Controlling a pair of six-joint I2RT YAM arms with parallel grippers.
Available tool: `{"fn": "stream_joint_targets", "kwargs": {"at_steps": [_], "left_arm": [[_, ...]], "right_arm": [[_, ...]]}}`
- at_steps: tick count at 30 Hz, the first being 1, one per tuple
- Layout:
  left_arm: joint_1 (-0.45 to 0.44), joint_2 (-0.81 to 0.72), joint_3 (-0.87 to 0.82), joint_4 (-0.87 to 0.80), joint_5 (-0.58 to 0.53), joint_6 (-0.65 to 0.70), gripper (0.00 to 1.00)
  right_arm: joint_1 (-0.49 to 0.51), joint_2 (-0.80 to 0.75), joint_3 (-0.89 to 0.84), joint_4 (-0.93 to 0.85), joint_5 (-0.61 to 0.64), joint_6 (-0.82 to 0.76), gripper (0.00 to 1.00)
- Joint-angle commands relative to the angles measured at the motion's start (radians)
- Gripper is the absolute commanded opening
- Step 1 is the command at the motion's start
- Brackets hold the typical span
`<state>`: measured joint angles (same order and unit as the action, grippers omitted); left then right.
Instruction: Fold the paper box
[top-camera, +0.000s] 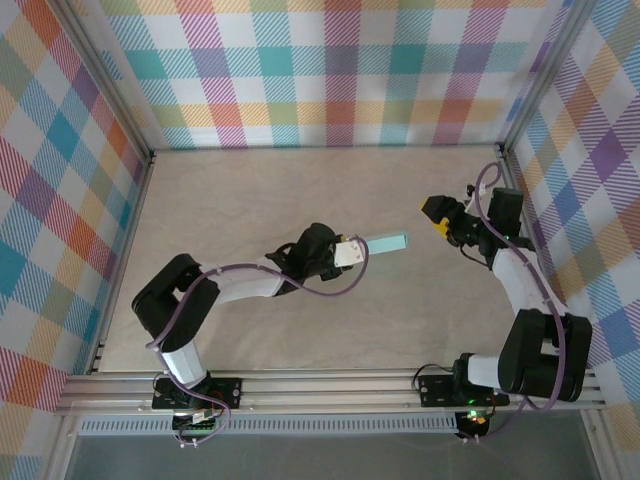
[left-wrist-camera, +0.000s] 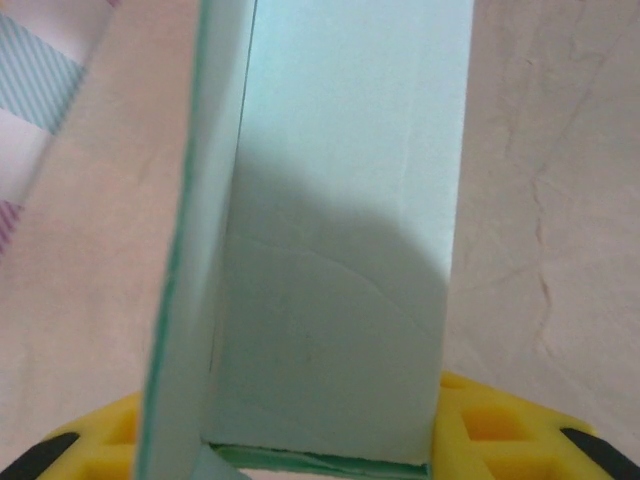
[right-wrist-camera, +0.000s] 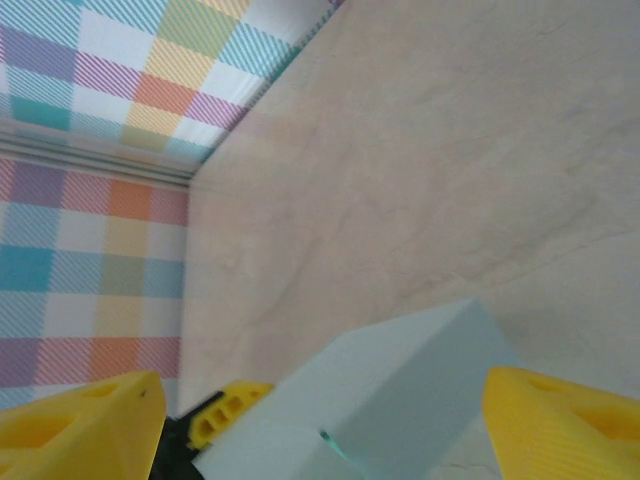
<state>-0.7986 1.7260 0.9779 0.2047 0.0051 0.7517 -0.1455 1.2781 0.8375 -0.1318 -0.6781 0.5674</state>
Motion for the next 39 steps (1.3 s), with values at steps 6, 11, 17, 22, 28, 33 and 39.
{"fn": "stream_joint_targets", "kwargs": {"at_steps": [6, 11, 17, 22, 28, 33, 39], "left_arm": [[0.072, 0.017, 0.189, -0.490, 0.253, 0.017, 0.37], [0.094, 0.032, 0.243, -0.636, 0.313, 0.047, 0.37], [0.124, 0.063, 0.304, -0.773, 0.383, 0.080, 0.39], [0.133, 0.081, 0.317, -0.812, 0.399, 0.098, 0.39], [0.141, 0.085, 0.316, -0.801, 0.420, 0.104, 0.38], [0.141, 0.093, 0.317, -0.802, 0.412, 0.109, 0.38], [0.141, 0.104, 0.323, -0.811, 0.418, 0.113, 0.37]], "right_arm": [[0.055, -0.180, 0.003, -0.292, 0.190, -0.318, 0.81], [0.170, -0.257, 0.026, -0.364, 0.313, -0.440, 0.77], [0.354, -0.198, 0.097, -0.476, 0.471, -0.657, 0.65], [0.405, -0.158, 0.120, -0.507, 0.430, -0.787, 0.43], [0.429, -0.096, 0.160, -0.573, 0.433, -0.833, 0.35], [0.443, -0.036, 0.184, -0.596, 0.425, -0.862, 0.36], [0.451, -0.011, 0.181, -0.596, 0.433, -0.865, 0.29]]}}
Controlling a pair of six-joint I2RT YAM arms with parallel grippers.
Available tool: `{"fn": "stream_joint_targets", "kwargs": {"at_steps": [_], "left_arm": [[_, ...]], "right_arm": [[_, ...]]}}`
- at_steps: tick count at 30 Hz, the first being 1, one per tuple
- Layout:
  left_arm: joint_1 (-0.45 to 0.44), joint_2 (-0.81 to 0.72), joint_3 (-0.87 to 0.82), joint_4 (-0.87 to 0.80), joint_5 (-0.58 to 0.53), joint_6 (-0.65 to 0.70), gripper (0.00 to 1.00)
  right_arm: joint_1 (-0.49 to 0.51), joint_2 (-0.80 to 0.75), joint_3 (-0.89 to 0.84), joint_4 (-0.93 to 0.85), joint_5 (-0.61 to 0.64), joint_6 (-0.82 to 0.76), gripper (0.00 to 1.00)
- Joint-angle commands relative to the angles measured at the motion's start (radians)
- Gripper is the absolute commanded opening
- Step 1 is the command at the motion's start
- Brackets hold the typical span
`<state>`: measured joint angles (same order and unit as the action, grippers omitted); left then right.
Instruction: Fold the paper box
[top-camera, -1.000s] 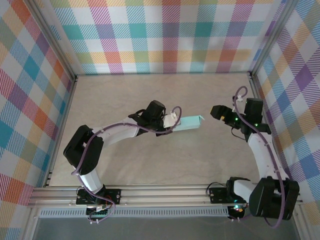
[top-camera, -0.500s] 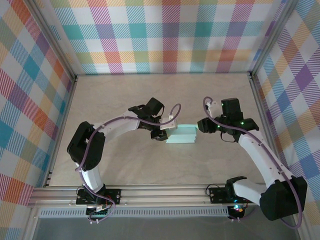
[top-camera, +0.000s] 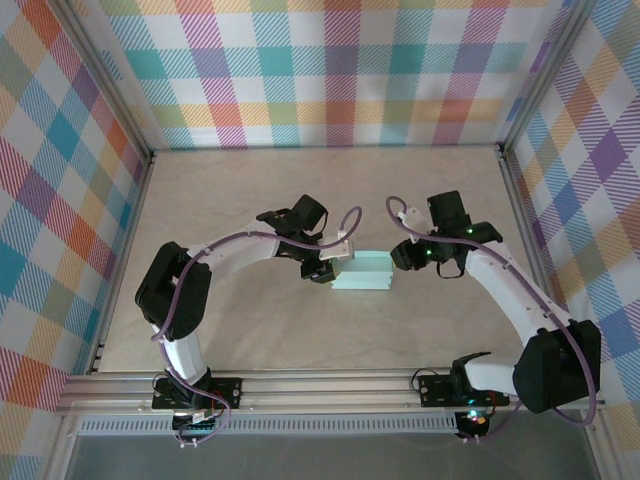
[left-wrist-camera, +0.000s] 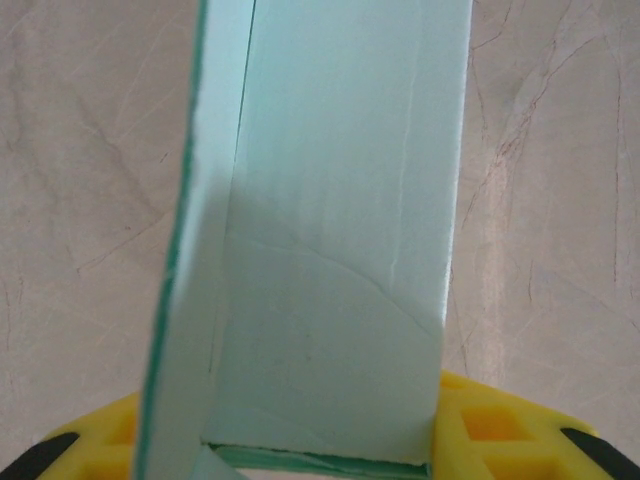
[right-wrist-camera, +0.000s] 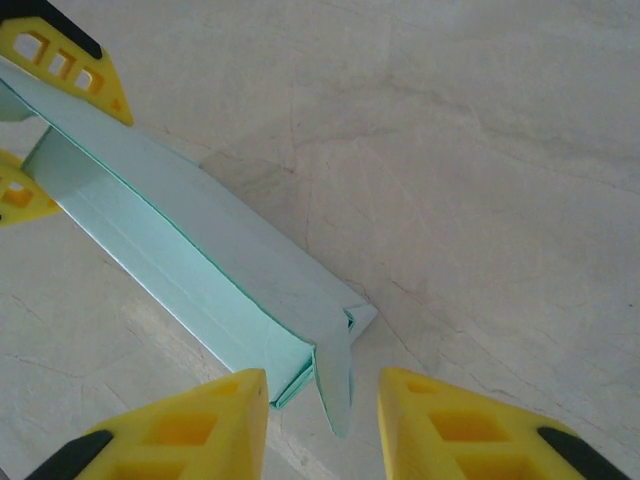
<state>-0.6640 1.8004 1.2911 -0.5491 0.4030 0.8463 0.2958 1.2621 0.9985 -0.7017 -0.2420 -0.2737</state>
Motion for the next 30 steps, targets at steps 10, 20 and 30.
{"fn": "stream_joint_targets", "kwargs": {"at_steps": [10, 20, 30], "left_arm": [[0.006, 0.047, 0.031, -0.083, 0.026, 0.014, 0.36], [0.006, 0.057, 0.041, -0.085, 0.034, 0.003, 0.36], [0.006, 0.054, 0.039, -0.084, 0.030, 0.002, 0.36]], "right_arm": [[0.017, 0.019, 0.018, -0.049, 0.033, -0.041, 0.16], [0.027, 0.020, 0.011, -0.047, 0.050, -0.040, 0.01], [0.032, 0.033, 0.011, -0.036, 0.062, -0.029, 0.09]]}}
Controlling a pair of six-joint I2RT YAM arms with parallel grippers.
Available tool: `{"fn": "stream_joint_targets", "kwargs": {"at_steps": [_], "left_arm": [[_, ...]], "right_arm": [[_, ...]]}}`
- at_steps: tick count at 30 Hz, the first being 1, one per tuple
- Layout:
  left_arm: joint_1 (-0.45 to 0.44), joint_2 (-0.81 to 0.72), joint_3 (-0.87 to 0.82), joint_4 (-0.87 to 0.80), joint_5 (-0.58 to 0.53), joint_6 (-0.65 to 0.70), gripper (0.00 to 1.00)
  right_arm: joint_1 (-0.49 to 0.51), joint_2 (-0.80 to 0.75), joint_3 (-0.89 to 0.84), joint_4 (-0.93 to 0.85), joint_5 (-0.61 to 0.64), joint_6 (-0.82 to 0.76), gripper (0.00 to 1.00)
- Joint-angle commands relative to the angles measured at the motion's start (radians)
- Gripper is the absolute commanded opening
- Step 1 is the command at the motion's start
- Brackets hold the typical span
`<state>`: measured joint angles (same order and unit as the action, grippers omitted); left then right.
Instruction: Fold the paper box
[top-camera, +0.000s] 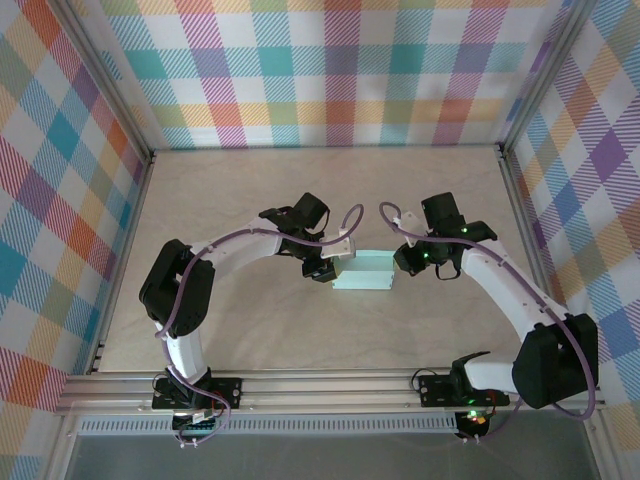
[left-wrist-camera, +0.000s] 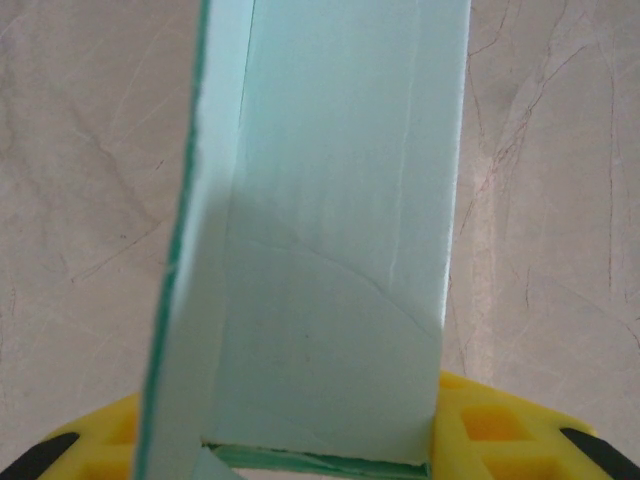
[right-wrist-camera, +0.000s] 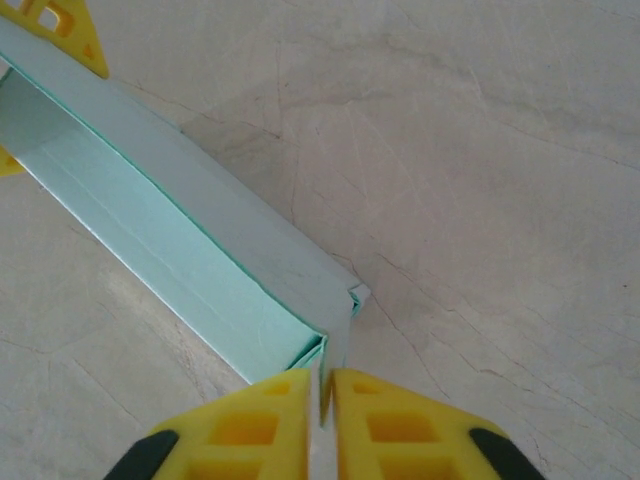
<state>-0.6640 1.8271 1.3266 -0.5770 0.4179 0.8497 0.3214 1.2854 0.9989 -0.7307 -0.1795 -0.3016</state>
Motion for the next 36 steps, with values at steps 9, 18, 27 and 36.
{"fn": "stream_joint_targets", "kwargs": {"at_steps": [9, 18, 27, 36], "left_arm": [[0.006, 0.020, -0.004, -0.033, 0.015, -0.014, 0.43], [0.003, 0.008, -0.029, 0.026, 0.001, -0.042, 0.42], [-0.005, 0.021, -0.018, 0.035, 0.001, -0.063, 0.39], [-0.017, 0.026, -0.027, 0.064, -0.033, -0.084, 0.39]], "right_arm": [[0.009, 0.007, 0.008, 0.011, 0.007, 0.023, 0.00], [0.010, -0.038, -0.005, 0.058, -0.010, 0.178, 0.00], [0.043, -0.072, -0.052, 0.110, 0.064, 0.412, 0.00], [0.167, -0.173, -0.201, 0.284, 0.249, 0.635, 0.00]]}}
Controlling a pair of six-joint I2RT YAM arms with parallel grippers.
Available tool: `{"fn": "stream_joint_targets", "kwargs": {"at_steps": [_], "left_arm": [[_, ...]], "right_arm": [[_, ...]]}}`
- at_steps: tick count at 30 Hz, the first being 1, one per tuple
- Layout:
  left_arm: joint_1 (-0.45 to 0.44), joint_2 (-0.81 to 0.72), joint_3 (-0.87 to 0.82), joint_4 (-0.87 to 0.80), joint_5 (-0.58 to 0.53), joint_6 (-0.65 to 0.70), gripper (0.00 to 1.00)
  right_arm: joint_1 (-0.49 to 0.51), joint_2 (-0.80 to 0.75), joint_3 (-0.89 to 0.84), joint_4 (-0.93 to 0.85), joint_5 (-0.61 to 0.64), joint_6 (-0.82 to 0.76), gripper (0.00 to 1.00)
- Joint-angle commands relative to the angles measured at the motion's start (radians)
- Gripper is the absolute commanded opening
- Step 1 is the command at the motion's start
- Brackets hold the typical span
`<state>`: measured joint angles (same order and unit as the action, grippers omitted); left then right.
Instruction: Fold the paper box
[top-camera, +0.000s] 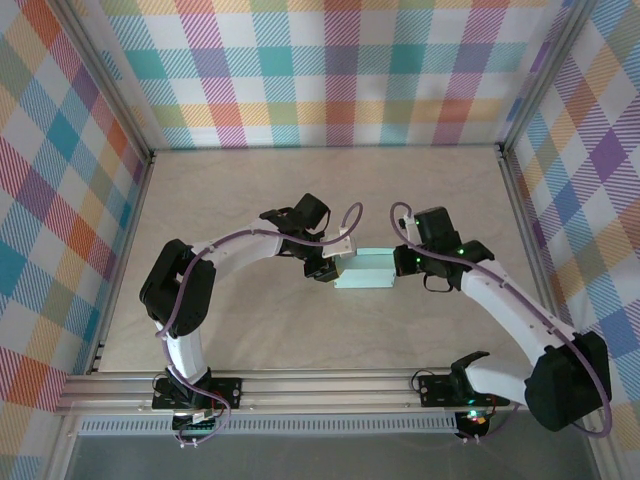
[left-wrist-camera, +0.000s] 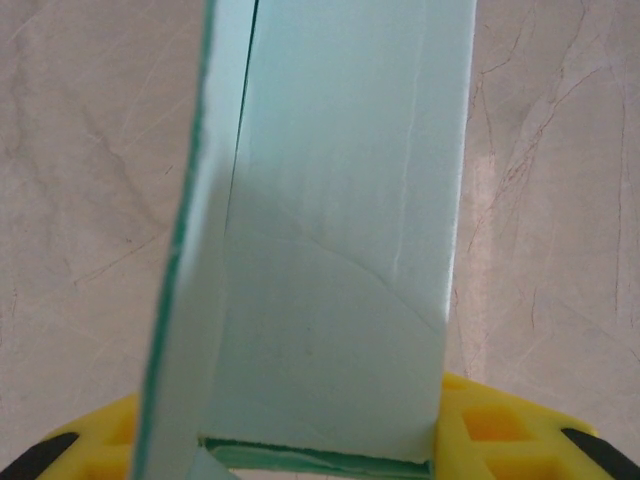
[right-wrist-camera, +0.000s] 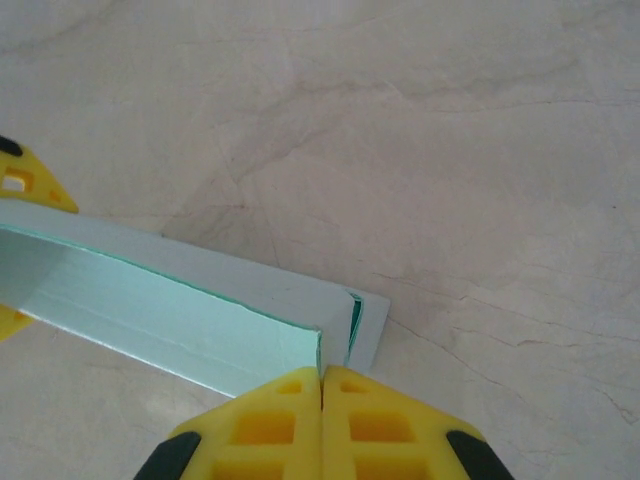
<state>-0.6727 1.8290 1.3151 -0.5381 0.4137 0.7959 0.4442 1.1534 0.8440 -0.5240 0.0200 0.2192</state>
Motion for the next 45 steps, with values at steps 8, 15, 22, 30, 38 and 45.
{"fn": "stream_joint_targets", "kwargs": {"at_steps": [8, 15, 22, 30, 38, 45], "left_arm": [[-0.012, 0.025, -0.022, 0.038, -0.033, -0.031, 0.40], [-0.013, 0.018, -0.036, 0.055, -0.038, -0.039, 0.41], [-0.018, 0.001, -0.049, 0.082, -0.057, -0.052, 0.48], [-0.019, -0.025, -0.068, 0.108, -0.074, -0.056, 0.49], [-0.024, -0.073, -0.100, 0.150, -0.083, -0.100, 0.75], [-0.027, -0.188, -0.185, 0.232, -0.132, -0.165, 0.99]], "right_arm": [[0.085, -0.071, -0.144, 0.146, 0.074, 0.164, 0.00], [0.090, -0.073, -0.203, 0.186, 0.098, 0.140, 0.00], [0.090, -0.072, -0.163, 0.159, 0.084, 0.130, 0.00], [0.090, -0.052, -0.096, 0.082, 0.088, 0.139, 0.00], [0.090, -0.050, -0.097, 0.069, 0.101, 0.137, 0.00], [0.090, -0.032, -0.061, 0.032, 0.095, 0.139, 0.00]]}}
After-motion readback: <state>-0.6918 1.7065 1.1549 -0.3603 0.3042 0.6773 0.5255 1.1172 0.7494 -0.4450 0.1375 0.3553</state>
